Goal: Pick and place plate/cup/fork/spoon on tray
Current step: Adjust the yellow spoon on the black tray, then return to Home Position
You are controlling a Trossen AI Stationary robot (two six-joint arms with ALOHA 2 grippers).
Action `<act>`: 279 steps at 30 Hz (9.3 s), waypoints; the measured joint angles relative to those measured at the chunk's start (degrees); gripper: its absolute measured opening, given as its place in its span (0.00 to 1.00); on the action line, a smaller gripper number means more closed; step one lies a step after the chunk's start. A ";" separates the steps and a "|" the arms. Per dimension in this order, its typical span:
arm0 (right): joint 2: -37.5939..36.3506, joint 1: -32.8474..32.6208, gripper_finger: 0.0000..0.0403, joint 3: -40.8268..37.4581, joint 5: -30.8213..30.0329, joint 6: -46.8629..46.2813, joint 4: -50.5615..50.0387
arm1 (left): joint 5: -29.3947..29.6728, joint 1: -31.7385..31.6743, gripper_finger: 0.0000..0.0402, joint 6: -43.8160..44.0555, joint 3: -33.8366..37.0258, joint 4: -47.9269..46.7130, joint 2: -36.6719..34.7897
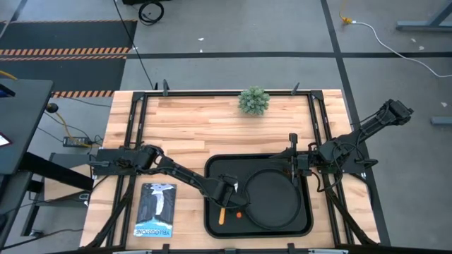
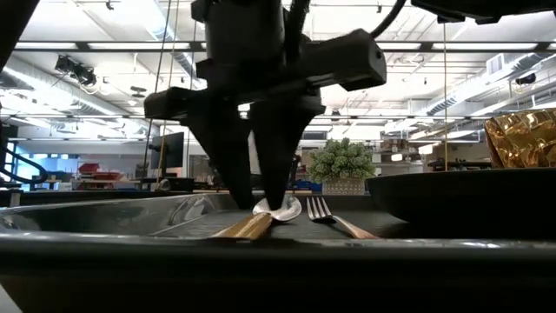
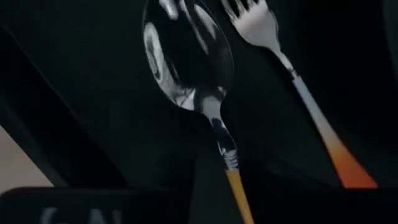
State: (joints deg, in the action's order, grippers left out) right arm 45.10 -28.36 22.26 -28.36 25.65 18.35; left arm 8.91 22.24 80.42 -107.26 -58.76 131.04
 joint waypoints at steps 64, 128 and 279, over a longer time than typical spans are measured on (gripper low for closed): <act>0.00 -0.02 0.16 0.00 2.12 -1.71 -0.65 | 1.85 -2.75 0.14 26.93 -0.04 4.43 2.86; -17.16 0.99 0.16 0.02 -18.45 -5.31 -4.96 | 27.01 -14.68 0.31 -88.17 0.00 4.01 -13.22; -37.24 2.38 0.16 -21.90 -19.52 -25.49 6.41 | 0.41 -8.44 0.07 -66.07 106.81 67.88 -129.44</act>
State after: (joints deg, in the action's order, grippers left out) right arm 7.86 -25.98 0.36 -47.88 0.16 24.76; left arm 9.32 13.80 14.35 -0.45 9.13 1.61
